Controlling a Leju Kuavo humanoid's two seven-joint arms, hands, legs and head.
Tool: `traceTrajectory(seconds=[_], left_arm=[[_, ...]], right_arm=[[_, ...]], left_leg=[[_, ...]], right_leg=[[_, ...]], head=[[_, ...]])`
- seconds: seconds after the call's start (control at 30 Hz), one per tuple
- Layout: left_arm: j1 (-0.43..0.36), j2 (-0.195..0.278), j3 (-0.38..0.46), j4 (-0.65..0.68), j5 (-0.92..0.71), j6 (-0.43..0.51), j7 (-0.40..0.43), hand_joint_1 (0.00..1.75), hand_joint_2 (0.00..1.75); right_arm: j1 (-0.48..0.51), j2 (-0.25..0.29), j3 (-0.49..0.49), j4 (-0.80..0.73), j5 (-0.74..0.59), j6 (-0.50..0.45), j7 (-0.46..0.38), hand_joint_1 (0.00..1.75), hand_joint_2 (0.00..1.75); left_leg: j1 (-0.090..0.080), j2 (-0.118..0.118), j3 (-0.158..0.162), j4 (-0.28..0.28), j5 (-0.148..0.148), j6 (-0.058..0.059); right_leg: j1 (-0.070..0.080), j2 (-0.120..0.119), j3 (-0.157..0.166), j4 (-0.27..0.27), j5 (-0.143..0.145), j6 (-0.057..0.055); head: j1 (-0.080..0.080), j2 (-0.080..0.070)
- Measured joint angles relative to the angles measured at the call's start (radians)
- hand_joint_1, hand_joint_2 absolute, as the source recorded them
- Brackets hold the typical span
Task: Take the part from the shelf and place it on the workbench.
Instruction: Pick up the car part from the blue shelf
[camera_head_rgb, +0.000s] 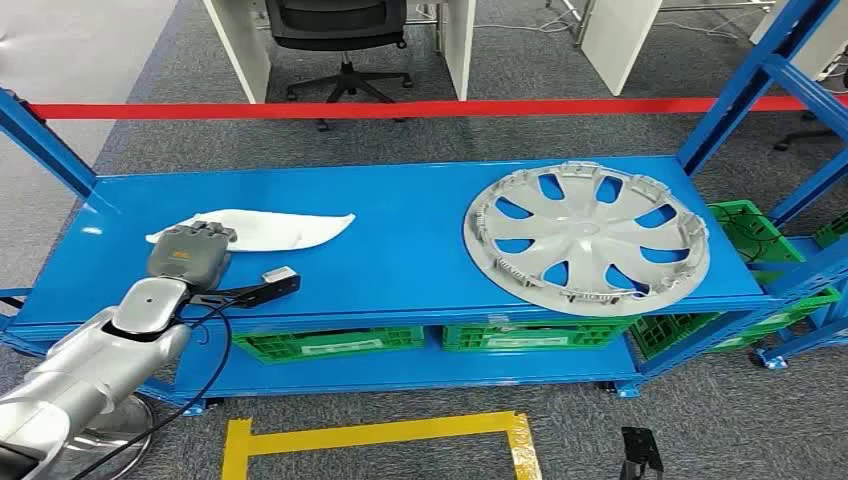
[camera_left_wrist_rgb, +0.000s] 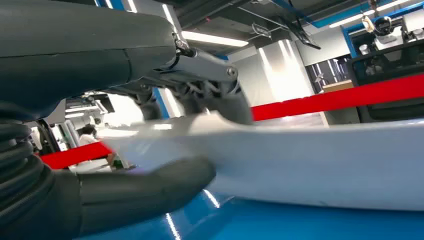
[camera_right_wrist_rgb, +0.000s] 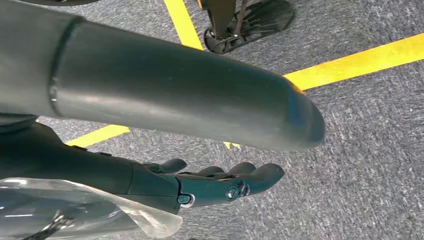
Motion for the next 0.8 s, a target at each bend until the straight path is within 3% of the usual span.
traceTrajectory(seconds=[0.57,0.63,0.8], left_arm=[[0.029,0.027,0.035,0.008,0.011,0.06,-0.022,1.75,1.75],[0.04,0.029,0.052,0.009,0.048,0.114,-0.077,1.75,1.75],[0.092,0.024,0.184,-0.037,0.19,0.312,-0.352,1.75,1.75]], right_arm=[[-0.006,0.0,0.0,0.0,-0.001,0.001,-0.026,0.0,0.0],[-0.006,0.0,0.0,0.0,-0.001,0.001,-0.027,0.0,0.0],[0.0,0.0,-0.001,0.0,-0.003,-0.001,-0.032,0.0,0.0]], left_leg=[[0.0,0.0,0.0,0.0,0.0,0.0],[0.0,0.0,0.0,0.0,0.0,0.0],[0.0,0.001,0.0,0.0,0.0,0.0]], right_leg=[[0.0,0.0,0.0,0.0,0.0,0.0],[0.0,0.0,0.0,0.0,0.0,0.0],[0.0,0.001,-0.001,0.0,0.0,0.0]], head=[[0.0,0.0],[0.0,0.0],[0.0,0.0]])
